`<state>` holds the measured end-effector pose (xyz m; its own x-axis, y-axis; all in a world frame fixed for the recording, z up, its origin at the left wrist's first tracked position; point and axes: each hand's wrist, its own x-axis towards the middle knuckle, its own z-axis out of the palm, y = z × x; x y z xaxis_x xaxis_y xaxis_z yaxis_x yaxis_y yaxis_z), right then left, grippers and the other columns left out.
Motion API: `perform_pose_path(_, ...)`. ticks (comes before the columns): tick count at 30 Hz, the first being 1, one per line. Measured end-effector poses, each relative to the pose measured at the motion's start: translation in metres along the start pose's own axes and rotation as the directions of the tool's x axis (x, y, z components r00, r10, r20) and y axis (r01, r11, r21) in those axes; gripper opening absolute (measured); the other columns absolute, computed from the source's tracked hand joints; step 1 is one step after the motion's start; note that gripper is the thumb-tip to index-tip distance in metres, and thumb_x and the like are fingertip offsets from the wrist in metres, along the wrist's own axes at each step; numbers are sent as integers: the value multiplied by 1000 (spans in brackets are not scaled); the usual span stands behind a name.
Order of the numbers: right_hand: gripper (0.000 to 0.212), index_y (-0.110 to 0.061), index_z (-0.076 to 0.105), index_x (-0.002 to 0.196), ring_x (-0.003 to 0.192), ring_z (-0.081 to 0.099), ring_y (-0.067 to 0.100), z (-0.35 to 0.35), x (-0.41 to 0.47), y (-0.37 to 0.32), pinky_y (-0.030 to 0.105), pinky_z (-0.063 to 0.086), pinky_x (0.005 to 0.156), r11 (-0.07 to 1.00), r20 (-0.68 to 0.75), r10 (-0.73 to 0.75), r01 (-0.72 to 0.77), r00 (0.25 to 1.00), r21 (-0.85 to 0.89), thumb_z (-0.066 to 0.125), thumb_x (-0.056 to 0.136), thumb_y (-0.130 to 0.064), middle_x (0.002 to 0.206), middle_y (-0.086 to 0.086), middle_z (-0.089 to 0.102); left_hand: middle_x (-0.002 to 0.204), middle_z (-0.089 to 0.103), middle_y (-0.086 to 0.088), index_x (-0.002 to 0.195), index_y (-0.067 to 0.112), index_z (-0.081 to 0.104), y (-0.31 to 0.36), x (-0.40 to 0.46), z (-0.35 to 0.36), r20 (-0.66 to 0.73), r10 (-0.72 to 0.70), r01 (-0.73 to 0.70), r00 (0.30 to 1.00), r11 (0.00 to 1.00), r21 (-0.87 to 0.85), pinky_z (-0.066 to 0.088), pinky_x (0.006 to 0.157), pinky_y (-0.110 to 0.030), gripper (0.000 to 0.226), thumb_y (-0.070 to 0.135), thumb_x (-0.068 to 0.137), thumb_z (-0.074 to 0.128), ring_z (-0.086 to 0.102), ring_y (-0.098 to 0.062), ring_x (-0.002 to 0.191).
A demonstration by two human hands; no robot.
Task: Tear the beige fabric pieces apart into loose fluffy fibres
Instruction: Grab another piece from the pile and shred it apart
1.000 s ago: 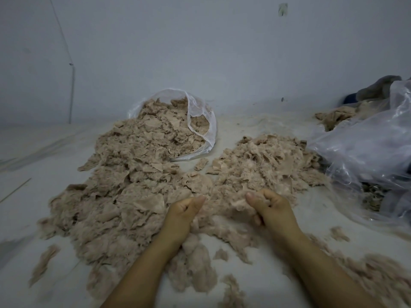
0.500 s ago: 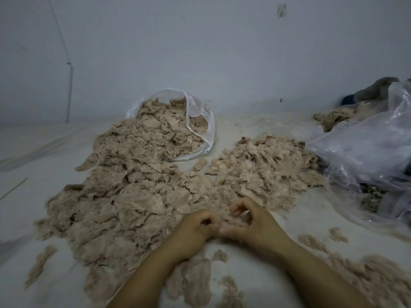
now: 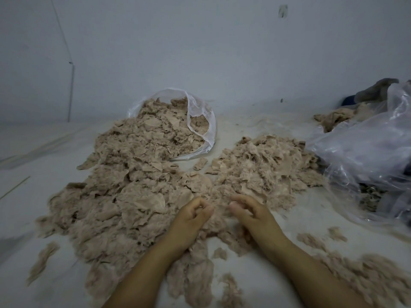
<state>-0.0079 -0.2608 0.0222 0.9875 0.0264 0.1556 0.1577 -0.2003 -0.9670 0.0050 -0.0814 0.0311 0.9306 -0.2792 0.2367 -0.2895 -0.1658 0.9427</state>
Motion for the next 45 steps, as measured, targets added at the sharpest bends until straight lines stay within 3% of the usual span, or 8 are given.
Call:
perform_pose_path(8,11,-14,67,80,46,52,4,-12,7,-4,16,42,45,985,-184,23,10,983,172,67,86,-5,58,-4,62,53,43,12,77,15,53,3,4,-17,-142,27,-35,990,998,-54,34,46,-11,18,25,92,52,36,-4,47)
perform_pose_path(12,43,-34,61,113,71,68,7,1,2,-4,17,51,61,986,181,-40,9,983,169,75,79,-11,100,-17,69,70,55,11,77,17,60,4,2,-7,37,96,-94,995,994,-54,42,66,-11,14,30,82,57,51,-4,69)
perform_pose_path(15,28,-33,70,88,54,61,6,10,1,-7,16,49,53,989,240,-81,47,967,142,73,81,-6,67,-8,69,71,58,15,77,16,61,3,2,-4,18,123,-123,992,992,-38,43,68,-12,10,19,86,58,53,-1,71)
perform_pose_path(22,18,-19,70,63,42,47,3,-28,5,-18,16,38,45,996,78,-93,92,993,20,73,79,-25,48,-8,58,67,50,6,75,15,57,2,7,-21,-239,59,-57,969,998,14,38,52,-8,21,10,94,51,45,1,56)
perform_pose_path(26,60,-11,72,60,50,58,8,-45,3,-17,17,45,56,950,52,-42,56,998,-307,61,58,-70,59,0,69,76,51,-3,78,14,58,-1,5,-24,-141,83,-76,986,996,55,39,62,-10,18,14,94,52,47,-8,68)
perform_pose_path(32,23,-27,71,68,66,57,-2,-21,2,-5,19,47,63,825,274,-28,177,961,-537,82,65,-47,71,-11,62,69,51,4,71,28,62,-4,5,-13,-40,29,-29,999,999,-21,40,55,-11,21,22,91,56,45,-9,61)
perform_pose_path(38,15,-23,66,62,37,39,10,-20,3,-15,18,32,37,954,48,23,-36,999,298,73,74,-28,51,-1,51,61,51,10,75,19,62,-4,3,-11,-27,36,-37,999,997,-68,39,51,-11,17,18,91,57,45,-1,53)
perform_pose_path(45,14,-14,64,74,40,51,10,1,-4,-18,18,41,39,958,188,93,-139,978,250,66,85,-5,54,6,59,54,57,12,81,19,66,-7,5,-8,-10,71,-71,997,997,-29,38,49,-10,14,20,90,55,47,3,46)
